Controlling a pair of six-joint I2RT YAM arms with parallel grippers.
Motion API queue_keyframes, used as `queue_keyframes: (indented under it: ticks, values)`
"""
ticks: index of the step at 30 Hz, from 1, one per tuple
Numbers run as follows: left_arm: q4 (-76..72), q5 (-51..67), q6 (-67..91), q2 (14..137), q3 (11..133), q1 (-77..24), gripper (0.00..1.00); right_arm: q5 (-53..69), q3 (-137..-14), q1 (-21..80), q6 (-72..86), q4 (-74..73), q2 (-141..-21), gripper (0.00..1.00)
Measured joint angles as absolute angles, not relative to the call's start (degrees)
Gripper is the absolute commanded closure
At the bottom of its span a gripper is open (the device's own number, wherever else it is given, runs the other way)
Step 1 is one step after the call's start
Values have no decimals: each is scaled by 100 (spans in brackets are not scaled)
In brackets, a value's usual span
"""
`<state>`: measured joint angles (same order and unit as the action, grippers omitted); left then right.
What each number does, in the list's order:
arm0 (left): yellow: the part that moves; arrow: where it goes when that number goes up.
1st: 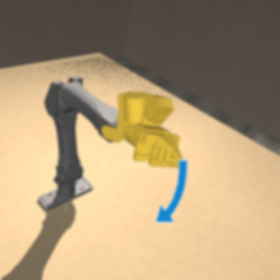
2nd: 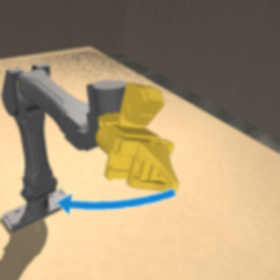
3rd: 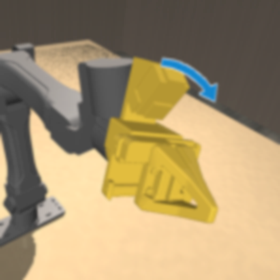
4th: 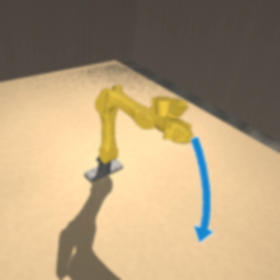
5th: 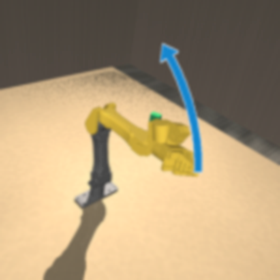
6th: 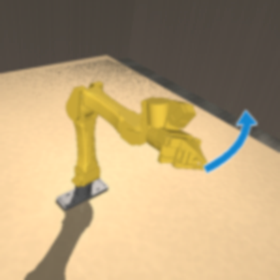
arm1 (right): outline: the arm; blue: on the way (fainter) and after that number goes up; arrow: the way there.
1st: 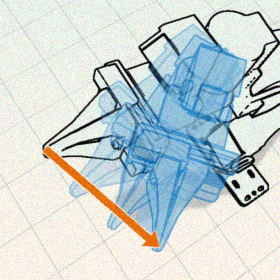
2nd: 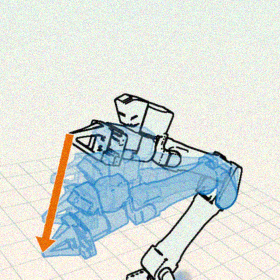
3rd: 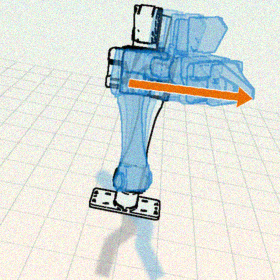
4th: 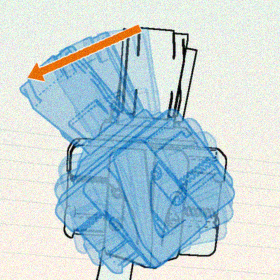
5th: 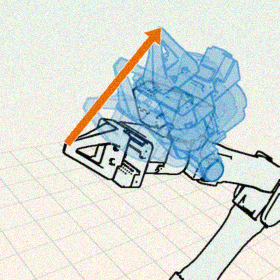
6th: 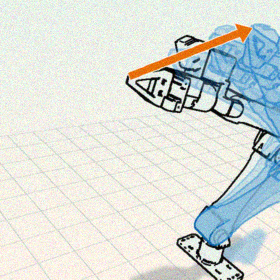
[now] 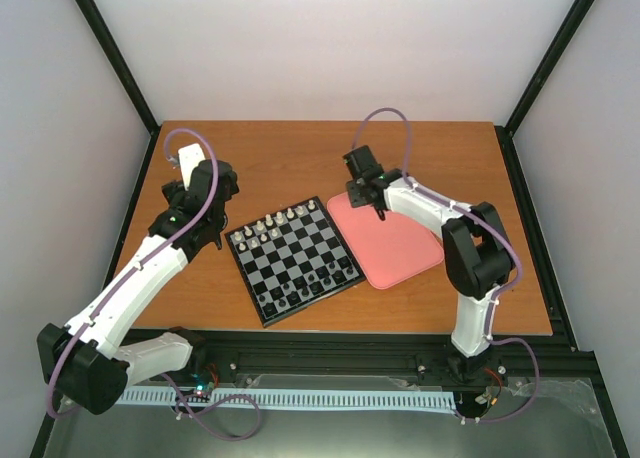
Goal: Set up the chess pieces on the board
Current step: Pick up the chess piece from the storage box.
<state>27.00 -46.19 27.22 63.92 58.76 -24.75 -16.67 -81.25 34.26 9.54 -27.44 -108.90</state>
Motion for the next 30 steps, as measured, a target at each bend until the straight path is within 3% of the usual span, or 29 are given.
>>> queue_keyframes:
  ticks: [6, 12, 18, 30]
  values:
    - [2700, -4600, 2722, 6458, 5876, -2475, 0, -1909, -7940, 2825, 1114, -2731, -10936, 54]
    - [2696, -4595, 2722, 6486, 5876, -2475, 0, -1905, -7813, 2703, 1170, -2718, -11102, 57]
    - [2696, -4589, 2722, 6595, 5878, -2475, 0, -1850, -7752, 2591, 1201, -2714, -11279, 68]
    - [2694, -4584, 2722, 6678, 5907, -2475, 0, -1710, -7752, 2401, 1203, -2705, -11518, 71]
